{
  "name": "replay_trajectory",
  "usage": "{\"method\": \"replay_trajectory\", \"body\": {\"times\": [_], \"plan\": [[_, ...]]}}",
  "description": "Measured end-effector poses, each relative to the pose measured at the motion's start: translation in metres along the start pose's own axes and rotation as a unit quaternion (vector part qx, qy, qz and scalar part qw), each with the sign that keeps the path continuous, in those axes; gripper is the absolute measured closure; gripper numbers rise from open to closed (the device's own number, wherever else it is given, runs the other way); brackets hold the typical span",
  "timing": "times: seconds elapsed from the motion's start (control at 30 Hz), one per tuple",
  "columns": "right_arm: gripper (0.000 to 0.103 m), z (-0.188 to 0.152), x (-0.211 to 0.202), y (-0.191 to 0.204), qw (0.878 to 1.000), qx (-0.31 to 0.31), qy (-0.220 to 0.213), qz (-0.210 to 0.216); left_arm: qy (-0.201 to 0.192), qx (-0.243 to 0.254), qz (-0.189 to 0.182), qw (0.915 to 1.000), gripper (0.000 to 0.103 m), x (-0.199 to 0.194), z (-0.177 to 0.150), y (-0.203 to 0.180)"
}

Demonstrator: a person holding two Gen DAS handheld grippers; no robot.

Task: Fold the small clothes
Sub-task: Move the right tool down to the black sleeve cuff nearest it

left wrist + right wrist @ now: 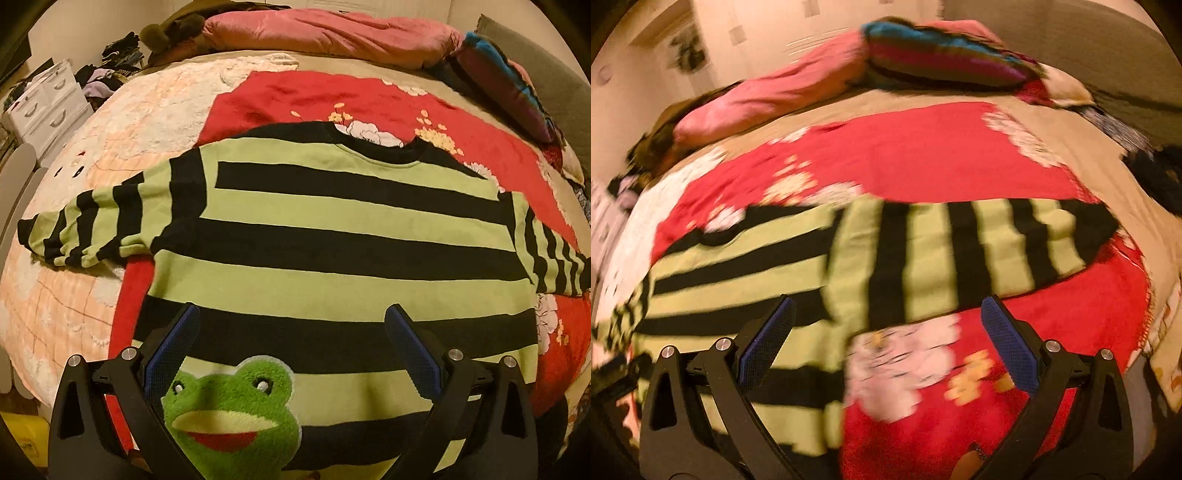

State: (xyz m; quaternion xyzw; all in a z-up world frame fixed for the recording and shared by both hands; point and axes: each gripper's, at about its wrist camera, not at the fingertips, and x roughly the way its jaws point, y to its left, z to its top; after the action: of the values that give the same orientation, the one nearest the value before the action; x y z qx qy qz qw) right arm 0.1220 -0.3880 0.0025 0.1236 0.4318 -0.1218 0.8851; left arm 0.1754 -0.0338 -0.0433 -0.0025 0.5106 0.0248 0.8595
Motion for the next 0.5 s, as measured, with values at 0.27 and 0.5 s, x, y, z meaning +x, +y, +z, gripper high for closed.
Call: {"method": "replay_trajectory", "body": {"times": [0.27,0.5], "plan": [[0.008,0.02,0.019,-0.1,0.992,0.086,-0.015,-0.095,0.008,0.007,0.001,0.9999,0.004,0.017,0.011,-0.012],[0.008,0.03,0.033,-0.175,0.98,0.152,-0.001,-0.126,0.007,0.012,-0.003,0.9999,0.004,0.027,0.028,-0.029]]}}
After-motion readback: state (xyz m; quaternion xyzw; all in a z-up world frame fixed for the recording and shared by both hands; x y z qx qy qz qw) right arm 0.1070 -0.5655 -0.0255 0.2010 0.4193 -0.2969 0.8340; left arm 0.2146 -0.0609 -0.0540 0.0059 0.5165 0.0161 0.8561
